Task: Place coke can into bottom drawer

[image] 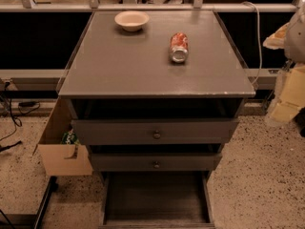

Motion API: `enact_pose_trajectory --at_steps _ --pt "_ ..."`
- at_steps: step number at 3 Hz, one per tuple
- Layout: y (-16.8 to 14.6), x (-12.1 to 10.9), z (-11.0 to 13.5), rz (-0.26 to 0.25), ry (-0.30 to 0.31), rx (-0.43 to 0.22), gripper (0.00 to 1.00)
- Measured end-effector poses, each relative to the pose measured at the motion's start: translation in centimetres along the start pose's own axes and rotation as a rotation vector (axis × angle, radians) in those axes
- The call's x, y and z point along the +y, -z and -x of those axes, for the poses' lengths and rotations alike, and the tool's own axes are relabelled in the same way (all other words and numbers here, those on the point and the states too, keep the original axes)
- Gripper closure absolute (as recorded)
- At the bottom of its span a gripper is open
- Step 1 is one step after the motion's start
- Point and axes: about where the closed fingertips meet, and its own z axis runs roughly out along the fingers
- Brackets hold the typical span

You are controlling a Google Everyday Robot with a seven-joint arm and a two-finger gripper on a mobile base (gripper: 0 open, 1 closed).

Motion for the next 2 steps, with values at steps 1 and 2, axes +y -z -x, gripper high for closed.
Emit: enact_pose_trajectory --at_steps 1,2 --pt "-0.2 -0.4 0.2 0.0 -0.007 -0.004 0.0" --pt "-1.3 -2.3 1.3 0.002 -0.035 -0.02 0.0"
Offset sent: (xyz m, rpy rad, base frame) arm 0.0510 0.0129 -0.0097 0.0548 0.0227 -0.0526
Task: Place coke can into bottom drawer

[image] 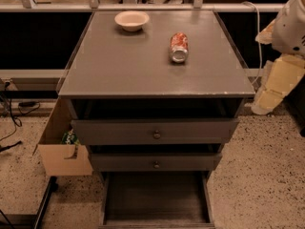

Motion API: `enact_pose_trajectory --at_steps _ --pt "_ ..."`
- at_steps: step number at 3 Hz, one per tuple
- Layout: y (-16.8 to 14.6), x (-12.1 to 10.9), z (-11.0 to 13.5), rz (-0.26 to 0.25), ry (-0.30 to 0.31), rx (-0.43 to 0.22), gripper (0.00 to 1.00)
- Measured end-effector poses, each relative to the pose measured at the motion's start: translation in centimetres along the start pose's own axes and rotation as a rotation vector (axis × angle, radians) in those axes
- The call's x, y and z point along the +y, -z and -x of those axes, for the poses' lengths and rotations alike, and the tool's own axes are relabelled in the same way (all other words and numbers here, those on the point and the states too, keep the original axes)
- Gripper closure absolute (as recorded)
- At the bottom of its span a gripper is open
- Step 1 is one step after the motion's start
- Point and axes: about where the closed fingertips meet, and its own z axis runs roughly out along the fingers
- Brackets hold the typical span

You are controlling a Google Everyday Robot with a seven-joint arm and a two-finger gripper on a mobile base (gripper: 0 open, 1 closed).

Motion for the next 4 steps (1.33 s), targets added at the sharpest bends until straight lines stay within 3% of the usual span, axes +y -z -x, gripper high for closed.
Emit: enact_pose_trajectory --at_steps 1,2,3,4 --pt "-1.8 -2.6 1.8 -0.014 -0.054 -0.013 0.0" --pt "-3.9 -5.5 3.4 -0.03 -0.157 -0.011 0.0" --pt "-5.7 -8.5 5.4 -0.047 -0.3 -0.012 0.0" --pt "-6.7 -11.0 7.4 -0.054 -0.502 -0.087 0.0"
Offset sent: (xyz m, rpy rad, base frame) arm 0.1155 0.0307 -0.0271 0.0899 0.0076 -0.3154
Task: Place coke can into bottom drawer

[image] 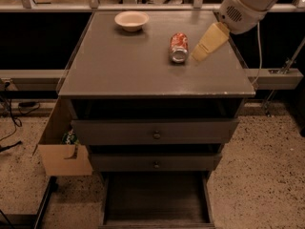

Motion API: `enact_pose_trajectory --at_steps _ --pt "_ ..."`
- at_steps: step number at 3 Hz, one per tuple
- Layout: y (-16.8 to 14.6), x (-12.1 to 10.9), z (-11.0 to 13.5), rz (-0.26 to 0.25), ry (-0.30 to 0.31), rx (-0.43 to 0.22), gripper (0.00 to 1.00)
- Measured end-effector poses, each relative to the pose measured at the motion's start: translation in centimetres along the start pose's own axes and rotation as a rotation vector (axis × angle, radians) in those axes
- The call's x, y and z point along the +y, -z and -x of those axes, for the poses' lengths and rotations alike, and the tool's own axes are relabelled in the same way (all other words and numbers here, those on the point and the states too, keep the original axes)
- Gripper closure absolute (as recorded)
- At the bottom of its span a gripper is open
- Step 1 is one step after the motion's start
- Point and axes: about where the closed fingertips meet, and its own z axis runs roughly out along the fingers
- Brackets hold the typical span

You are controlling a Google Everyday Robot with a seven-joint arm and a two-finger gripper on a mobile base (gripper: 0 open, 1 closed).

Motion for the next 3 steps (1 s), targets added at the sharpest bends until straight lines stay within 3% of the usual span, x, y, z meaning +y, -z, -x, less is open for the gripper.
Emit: enact_pose_trajectory --at_steps 1,3 --pt "-0.04 0.1 0.04 0.0 -0.075 0.0 0.0" --pt "-0.44 -0.75 -0.64 -0.086 -0.137 0.026 0.0"
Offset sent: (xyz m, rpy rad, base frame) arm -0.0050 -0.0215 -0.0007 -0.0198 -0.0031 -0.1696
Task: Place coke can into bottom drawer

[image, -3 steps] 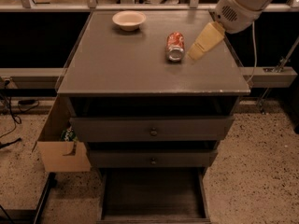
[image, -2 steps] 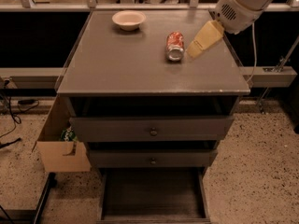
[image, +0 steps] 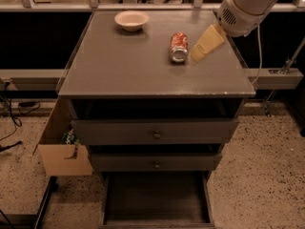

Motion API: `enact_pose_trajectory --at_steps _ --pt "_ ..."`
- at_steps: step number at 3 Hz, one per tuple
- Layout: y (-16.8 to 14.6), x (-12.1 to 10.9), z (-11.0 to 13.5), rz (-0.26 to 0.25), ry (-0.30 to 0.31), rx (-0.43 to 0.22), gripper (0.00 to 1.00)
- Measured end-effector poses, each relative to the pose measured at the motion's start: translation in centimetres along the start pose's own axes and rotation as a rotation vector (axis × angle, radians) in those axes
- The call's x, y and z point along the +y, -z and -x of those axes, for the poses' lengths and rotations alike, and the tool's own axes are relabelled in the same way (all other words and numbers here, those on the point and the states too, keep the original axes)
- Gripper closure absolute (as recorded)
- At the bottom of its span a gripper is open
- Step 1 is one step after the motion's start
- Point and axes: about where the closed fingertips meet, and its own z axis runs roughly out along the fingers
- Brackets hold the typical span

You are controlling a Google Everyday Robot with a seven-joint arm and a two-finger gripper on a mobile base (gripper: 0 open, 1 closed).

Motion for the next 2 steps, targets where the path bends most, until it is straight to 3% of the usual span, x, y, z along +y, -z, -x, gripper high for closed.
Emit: enact_pose_trajectory --at_steps 2 --pt "-3.6 -0.9 2.8 -0.076 -0.059 -0.015 0.0"
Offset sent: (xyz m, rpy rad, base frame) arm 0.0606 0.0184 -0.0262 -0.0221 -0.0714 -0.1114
